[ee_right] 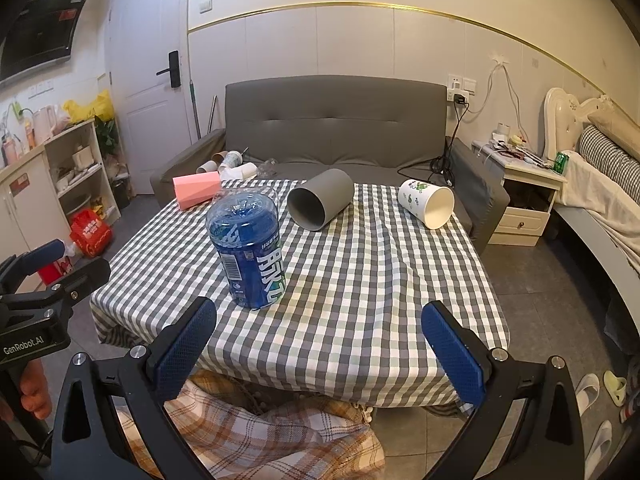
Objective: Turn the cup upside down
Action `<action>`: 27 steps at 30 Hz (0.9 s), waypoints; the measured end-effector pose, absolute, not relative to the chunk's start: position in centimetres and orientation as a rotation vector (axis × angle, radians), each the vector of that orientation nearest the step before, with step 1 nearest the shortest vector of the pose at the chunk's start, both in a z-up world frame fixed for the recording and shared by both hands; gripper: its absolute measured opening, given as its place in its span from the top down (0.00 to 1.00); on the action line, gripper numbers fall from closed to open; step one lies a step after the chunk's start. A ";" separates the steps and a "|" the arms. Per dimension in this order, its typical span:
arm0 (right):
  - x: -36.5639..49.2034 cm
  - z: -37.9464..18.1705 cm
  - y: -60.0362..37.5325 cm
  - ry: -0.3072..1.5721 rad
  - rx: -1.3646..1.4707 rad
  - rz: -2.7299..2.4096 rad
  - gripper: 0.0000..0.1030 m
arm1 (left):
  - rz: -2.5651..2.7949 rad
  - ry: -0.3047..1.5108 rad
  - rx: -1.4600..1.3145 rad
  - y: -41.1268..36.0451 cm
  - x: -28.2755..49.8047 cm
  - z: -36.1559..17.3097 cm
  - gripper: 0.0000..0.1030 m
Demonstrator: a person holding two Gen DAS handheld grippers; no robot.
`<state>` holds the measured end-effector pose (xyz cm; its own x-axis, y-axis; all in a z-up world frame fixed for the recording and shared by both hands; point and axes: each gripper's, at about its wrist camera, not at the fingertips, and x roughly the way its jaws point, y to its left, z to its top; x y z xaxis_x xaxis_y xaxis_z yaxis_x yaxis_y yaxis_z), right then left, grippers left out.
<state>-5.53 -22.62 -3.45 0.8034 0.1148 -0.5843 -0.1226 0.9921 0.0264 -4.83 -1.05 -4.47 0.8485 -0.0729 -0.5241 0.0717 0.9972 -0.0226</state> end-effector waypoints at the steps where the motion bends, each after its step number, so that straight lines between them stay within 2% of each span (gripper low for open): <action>1: -5.5 -3.5 -22.6 0.625 -0.013 0.128 0.00 | -0.076 0.553 -0.003 -1.0 -4.8 -4.5 0.00; 27: -5.2 -4.0 -22.3 0.647 -0.021 0.135 0.00 | -0.079 0.558 0.001 -1.2 -4.8 -4.8 0.00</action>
